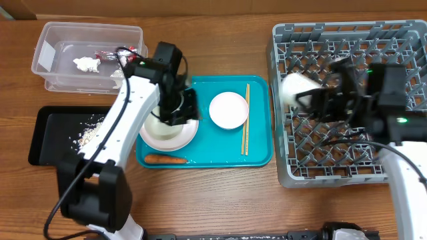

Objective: Sort waste into correct bins and load items into the dishwasher
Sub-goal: 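Carry the cup with the right gripper to the rack's right edge and set it down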

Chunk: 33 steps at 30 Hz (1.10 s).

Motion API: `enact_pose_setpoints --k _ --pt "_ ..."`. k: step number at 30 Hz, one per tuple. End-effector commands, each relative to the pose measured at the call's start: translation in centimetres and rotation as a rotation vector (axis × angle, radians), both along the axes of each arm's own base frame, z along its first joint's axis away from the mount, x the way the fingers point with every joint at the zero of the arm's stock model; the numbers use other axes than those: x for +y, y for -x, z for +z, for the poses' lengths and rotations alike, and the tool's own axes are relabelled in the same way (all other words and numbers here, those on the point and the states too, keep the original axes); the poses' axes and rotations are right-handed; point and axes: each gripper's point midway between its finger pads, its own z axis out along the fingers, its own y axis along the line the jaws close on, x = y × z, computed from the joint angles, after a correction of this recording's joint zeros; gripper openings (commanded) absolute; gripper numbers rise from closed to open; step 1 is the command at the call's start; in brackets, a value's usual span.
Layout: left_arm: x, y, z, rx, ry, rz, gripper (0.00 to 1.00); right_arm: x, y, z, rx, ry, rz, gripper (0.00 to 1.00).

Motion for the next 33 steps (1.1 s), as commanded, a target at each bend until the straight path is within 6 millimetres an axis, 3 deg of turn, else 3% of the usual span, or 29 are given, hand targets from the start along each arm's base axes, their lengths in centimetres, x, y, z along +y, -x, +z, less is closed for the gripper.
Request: enact_pose_setpoints --k 1,6,11,16,25,29,33 --pt "6.7 -0.9 2.4 -0.134 -0.322 0.088 0.44 -6.2 0.0 2.8 -0.038 0.157 -0.237 0.58" --pt "9.8 -0.4 3.7 -0.149 -0.4 0.15 0.44 -12.6 1.5 3.1 0.014 0.18 -0.488 0.57" --pt "11.3 -0.3 4.2 -0.153 -0.4 0.196 0.45 -19.6 4.6 0.6 0.169 0.176 -0.816 0.53" --pt "11.4 -0.5 4.2 -0.157 -0.4 0.201 0.45 -23.9 6.3 -1.7 0.272 0.117 -1.007 0.54" --pt "11.1 -0.5 4.2 -0.155 -0.384 0.197 0.45 -28.9 7.3 -6.8 0.421 0.039 -1.179 0.54" --pt "11.1 -0.4 4.1 -0.151 -0.385 0.197 0.45 -29.7 7.5 -8.6 0.474 0.022 -1.192 0.54" --pt "11.0 -0.4 4.1 -0.152 -0.38 0.197 0.45 -29.8 7.3 -9.5 0.496 0.017 -1.189 0.61"
